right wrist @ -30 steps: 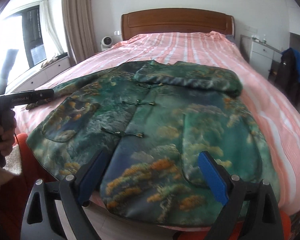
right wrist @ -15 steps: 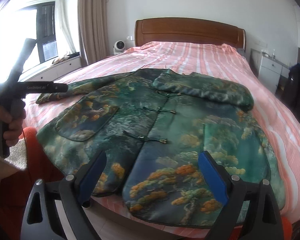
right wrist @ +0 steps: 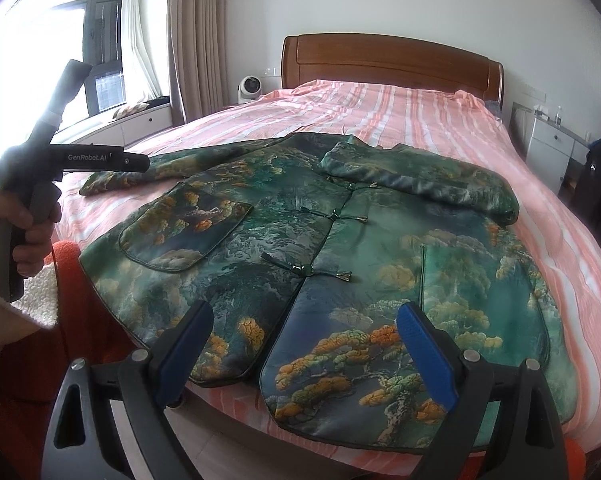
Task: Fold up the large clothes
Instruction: 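Fold the held sleeve across the jacket front with the right tool and release, then grasp the cuff of the spread-out jacket sleeve with the left tool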
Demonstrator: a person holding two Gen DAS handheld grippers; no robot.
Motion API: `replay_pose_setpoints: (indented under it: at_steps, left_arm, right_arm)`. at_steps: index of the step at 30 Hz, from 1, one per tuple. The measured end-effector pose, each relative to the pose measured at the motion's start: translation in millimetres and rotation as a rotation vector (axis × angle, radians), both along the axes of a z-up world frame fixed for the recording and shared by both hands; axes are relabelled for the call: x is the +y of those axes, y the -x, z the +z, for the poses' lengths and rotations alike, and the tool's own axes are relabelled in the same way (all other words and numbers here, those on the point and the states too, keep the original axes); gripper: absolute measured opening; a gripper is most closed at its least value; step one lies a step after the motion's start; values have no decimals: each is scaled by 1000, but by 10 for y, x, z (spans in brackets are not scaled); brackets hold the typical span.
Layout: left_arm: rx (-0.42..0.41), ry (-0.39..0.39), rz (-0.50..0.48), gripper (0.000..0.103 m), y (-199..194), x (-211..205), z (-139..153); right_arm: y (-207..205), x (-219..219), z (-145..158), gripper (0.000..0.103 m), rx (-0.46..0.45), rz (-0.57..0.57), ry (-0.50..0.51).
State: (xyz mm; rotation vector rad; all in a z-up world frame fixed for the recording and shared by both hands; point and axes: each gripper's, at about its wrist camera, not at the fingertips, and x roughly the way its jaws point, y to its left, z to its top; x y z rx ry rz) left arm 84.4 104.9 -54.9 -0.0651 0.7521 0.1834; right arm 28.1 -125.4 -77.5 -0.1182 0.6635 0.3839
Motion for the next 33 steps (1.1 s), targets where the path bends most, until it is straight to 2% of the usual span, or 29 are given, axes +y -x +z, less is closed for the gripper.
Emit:
replay_pose_setpoints:
  at_steps: [17,25,29,33]
  left_arm:
    - [-3,-12,28,103,-41,120,34]
    - [-73,-86,107,103,-34,449,315]
    - [-84,-46,173,103,-1,680,362]
    - [-65,-1,197,103,-7,787,289]
  right_arm:
    - [21,7,32,93,-12,7,-9]
    - [28,10,44,93,-19,14,-11]
    - [16,14,32,93,-12,15,-17]
    - [16,33,22,93,-11,23,-16]
